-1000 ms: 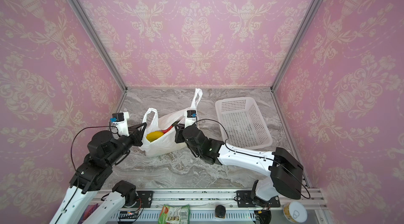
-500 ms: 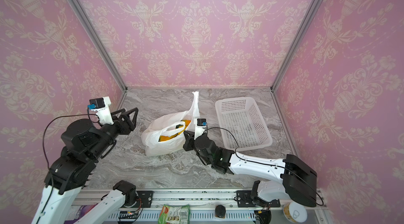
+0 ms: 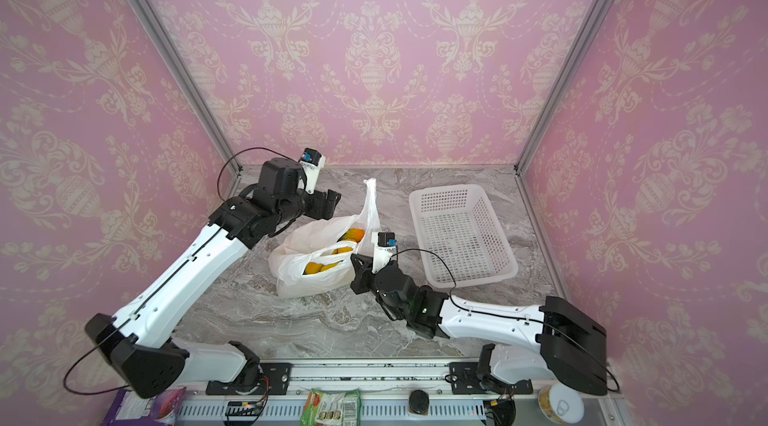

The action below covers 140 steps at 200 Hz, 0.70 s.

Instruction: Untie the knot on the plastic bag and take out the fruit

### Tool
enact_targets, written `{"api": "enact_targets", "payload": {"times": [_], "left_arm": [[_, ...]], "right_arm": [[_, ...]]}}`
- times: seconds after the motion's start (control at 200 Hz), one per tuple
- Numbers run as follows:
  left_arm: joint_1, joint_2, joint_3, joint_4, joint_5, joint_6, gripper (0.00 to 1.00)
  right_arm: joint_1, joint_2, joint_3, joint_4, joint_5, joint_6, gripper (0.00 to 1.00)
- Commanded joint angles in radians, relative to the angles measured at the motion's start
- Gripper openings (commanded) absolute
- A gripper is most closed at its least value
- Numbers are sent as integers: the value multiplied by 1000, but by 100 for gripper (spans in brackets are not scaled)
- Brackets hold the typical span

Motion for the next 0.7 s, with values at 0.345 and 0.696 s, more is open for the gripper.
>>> {"api": "enact_targets", "payload": {"times": [0.345, 0.696], "left_arm": [[-133, 14, -229, -22, -94, 66, 99], [-132, 128, -219, -61, -359, 47, 92]], "right_arm": [[5, -27, -28, 37, 51, -25, 0], [5, -27, -31, 36, 55, -24, 0]]}}
